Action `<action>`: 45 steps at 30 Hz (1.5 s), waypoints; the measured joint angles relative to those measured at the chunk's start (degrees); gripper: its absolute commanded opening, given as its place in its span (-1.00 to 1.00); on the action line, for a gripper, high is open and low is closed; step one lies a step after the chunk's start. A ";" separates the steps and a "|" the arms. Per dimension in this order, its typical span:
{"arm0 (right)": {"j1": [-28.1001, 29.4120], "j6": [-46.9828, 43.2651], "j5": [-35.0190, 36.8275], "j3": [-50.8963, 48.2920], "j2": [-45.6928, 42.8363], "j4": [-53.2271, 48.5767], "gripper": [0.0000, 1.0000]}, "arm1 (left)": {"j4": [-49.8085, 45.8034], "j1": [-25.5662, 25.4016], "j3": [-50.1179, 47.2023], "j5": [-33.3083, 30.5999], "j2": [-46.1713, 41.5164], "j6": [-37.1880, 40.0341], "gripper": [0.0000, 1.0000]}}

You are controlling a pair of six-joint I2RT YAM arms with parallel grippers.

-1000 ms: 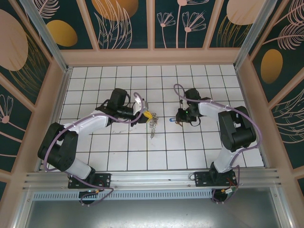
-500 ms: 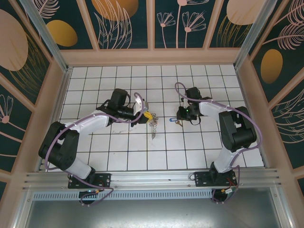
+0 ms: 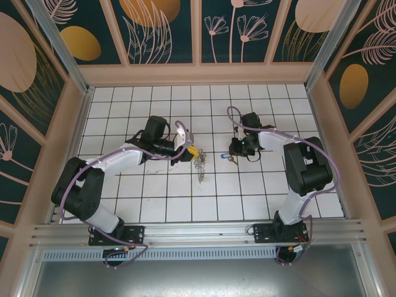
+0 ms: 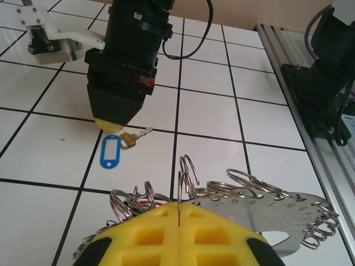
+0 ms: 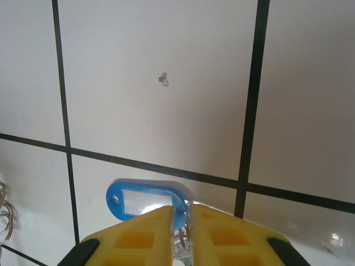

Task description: Put the keys on the keyring

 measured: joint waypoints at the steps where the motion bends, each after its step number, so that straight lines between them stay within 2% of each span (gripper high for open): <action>1: 0.00 0.00 0.00 0.00 0.13 0.00 -0.70 | 0.00 0.00 0.00 -0.02 0.00 0.00 -1.00; 19: 0.02 0.00 -1.11 0.00 0.44 -0.26 -0.69 | -0.02 0.00 0.00 -0.02 0.26 0.00 -1.00; 32: 0.02 0.00 -1.29 0.00 0.44 -0.70 -0.80 | -0.02 0.00 0.00 0.00 0.28 0.00 -1.00; 45: 0.02 -0.02 -1.27 0.00 0.44 -0.70 -0.77 | -0.02 0.00 0.00 0.00 0.66 0.00 -1.00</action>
